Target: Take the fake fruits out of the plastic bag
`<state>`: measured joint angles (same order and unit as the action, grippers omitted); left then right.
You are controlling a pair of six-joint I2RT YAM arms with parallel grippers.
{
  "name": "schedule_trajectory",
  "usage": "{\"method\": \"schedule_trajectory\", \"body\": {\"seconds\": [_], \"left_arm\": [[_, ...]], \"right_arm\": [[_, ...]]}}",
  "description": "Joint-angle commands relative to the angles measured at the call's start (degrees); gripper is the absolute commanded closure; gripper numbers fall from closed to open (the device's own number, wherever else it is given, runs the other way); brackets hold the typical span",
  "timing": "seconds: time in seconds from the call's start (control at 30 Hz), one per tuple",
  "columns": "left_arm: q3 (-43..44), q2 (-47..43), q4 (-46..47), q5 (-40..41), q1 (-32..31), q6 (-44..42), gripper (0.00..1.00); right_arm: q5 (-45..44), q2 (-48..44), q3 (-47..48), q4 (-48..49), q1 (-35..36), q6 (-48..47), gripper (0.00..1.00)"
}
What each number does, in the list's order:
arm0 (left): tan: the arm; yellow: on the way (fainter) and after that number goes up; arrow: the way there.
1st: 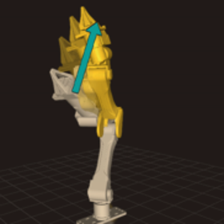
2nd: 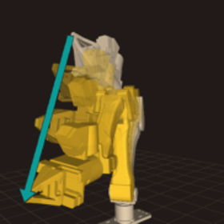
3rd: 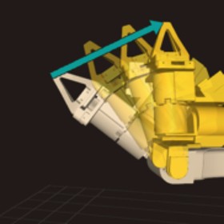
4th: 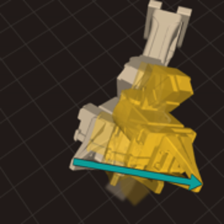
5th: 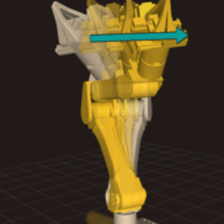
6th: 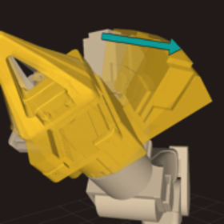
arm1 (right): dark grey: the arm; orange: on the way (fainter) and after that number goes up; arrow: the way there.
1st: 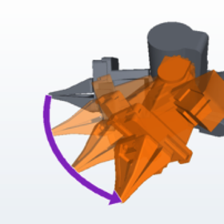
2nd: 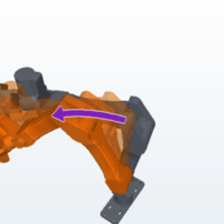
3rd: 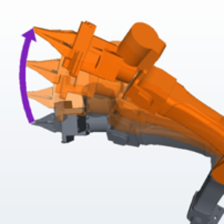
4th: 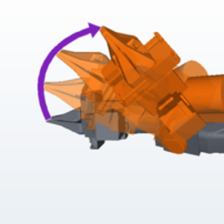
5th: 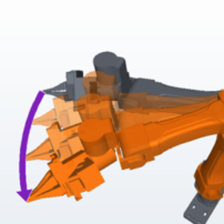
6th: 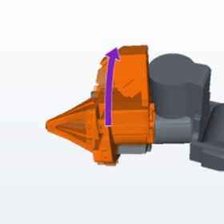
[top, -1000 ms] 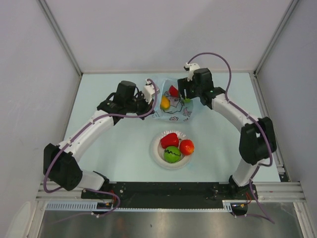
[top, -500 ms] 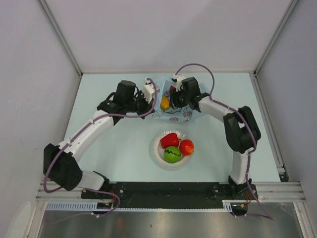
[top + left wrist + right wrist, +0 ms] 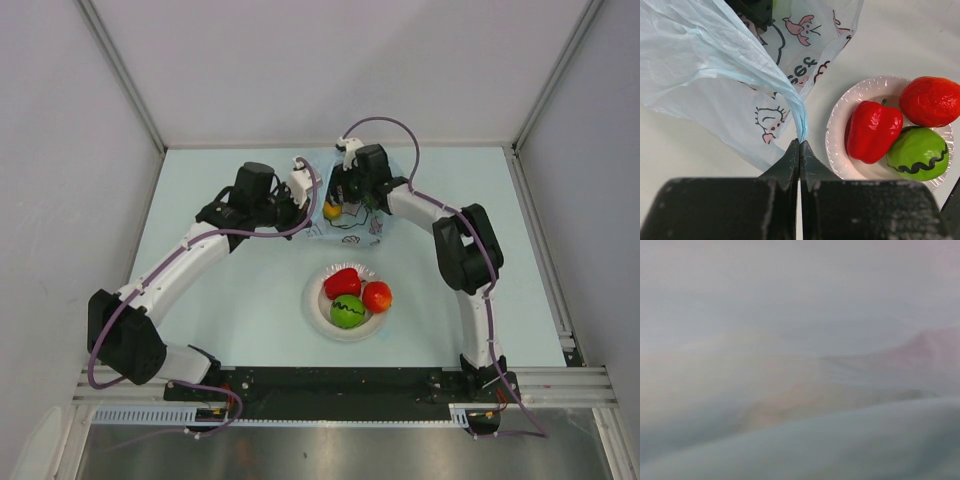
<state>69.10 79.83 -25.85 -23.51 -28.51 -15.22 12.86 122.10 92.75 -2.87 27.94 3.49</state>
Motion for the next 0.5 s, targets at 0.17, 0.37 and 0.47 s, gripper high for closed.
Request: {"method": "schedule_trajectory", "body": {"seconds": [0.17, 0.37, 0.47], "left_arm": [[0.3, -1.2, 0.3, 0.7, 0.1, -1.2, 1.00], [0.0, -1.5, 0.0, 1.3, 0.2, -1.7, 1.00], [-0.5, -1.8, 0.6, 1.3, 0.3, -1.7, 1.00]], "right_arm": [[-4.2, 7.8, 7.5, 2.2, 2.4, 1.4, 0.13], [-6.8, 10.0, 8.7, 2.3, 3.0, -0.4, 0.16], [-6.7, 8.7, 7.8, 2.3, 2.9, -1.7, 0.28]]}}
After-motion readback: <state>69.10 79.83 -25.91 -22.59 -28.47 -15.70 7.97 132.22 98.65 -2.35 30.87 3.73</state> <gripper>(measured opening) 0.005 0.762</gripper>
